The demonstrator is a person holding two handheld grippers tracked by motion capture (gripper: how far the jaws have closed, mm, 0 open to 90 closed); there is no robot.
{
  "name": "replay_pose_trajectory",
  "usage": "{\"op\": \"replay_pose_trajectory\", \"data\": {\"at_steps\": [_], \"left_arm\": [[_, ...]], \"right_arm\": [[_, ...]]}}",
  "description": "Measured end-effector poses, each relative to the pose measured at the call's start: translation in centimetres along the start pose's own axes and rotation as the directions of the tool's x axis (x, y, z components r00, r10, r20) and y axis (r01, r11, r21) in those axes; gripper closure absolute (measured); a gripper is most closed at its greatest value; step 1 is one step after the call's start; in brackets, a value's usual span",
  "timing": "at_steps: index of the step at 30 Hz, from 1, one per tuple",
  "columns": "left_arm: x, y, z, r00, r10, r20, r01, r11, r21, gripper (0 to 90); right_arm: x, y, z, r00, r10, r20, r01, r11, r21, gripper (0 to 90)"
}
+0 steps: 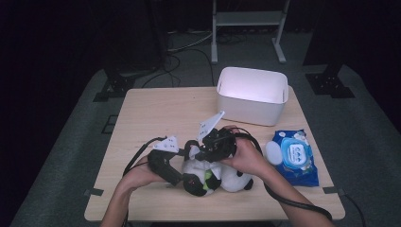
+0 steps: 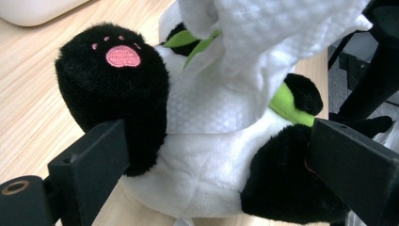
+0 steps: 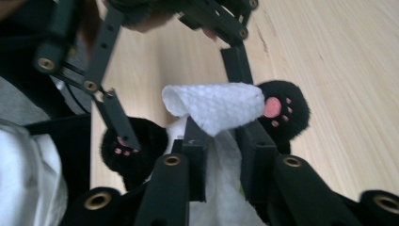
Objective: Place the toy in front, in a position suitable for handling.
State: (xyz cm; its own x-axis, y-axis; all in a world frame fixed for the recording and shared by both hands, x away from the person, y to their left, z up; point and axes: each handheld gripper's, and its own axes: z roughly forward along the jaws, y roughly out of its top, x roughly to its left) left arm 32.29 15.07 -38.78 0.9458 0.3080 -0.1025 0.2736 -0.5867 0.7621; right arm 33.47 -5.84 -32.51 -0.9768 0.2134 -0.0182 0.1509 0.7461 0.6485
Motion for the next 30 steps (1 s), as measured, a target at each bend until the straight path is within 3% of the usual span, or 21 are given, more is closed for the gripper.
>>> {"op": "replay_pose_trajectory", "data": {"at_steps": [5, 11, 19, 24, 30], "left_arm": [[0.0, 0.0, 0.0, 1.0, -0.002, -0.002, 0.002, 1.0, -0.001, 5.0], [0.0, 0.2, -0.1, 0.9998, 0.01, -0.017, -0.01, 0.9999, -0.004, 5.0], [0.0, 0.0, 0.0, 0.9999, 0.006, -0.01, -0.006, 1.0, 0.001, 5.1], [0.0, -0.1, 0.1, 1.0, -0.002, -0.007, 0.002, 1.0, -0.003, 5.0], [0.1, 0.0, 0.1, 0.9999, 0.006, -0.008, -0.006, 1.0, 0.004, 5.1]], "right_arm": [[-0.3, -1.0, 1.1, 0.9997, 0.015, -0.018, -0.014, 0.998, 0.068, 81.3], [-0.2, -2.4, 1.9, 0.9971, 0.043, -0.063, -0.038, 0.996, 0.085, 82.9], [0.9, -1.4, 2.9, 0.9958, 0.008, -0.092, 0.002, 0.993, 0.114, 83.1], [0.9, -0.6, 2.8, 0.9986, -0.011, -0.052, 0.017, 0.994, 0.107, 83.1], [-0.7, -0.8, 0.6, 0.9994, 0.034, 0.011, -0.035, 0.997, 0.063, 83.1]]}}
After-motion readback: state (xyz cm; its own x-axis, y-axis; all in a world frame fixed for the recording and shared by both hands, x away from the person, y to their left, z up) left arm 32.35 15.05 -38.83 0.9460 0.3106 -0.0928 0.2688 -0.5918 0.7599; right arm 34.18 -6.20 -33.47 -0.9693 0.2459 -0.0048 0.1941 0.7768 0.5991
